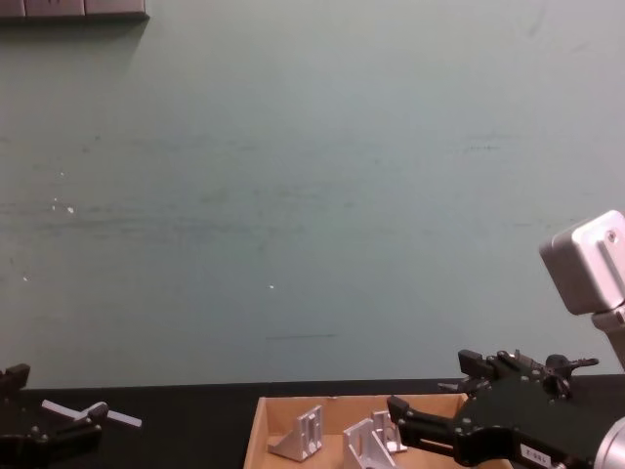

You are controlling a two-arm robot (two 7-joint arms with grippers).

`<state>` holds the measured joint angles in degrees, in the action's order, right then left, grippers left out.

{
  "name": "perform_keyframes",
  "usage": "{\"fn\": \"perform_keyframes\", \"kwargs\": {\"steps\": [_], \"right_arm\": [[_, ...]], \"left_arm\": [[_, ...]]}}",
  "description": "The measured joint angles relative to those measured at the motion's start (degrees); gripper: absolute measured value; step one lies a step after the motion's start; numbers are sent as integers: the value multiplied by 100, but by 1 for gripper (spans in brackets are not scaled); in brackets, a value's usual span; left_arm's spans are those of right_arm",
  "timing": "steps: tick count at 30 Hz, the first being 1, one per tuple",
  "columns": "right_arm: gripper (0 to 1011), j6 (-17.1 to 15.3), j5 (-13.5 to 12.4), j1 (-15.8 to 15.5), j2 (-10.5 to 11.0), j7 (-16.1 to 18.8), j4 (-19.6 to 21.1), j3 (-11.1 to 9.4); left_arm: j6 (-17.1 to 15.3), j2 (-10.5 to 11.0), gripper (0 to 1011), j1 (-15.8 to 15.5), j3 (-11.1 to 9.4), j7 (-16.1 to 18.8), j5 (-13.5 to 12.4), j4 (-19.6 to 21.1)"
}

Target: Use one hand to pick up the angle iron from the table and place it into the box.

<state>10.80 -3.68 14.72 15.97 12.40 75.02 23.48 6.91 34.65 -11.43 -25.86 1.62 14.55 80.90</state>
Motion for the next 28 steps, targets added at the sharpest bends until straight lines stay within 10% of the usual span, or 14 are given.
{"fn": "perform_keyframes", "kwargs": {"steps": [28], "right_arm": [[1000, -18, -4, 8, 5, 10, 2, 6]], "left_arm": [[0, 0, 1005, 0, 0, 0, 0, 0]]}}
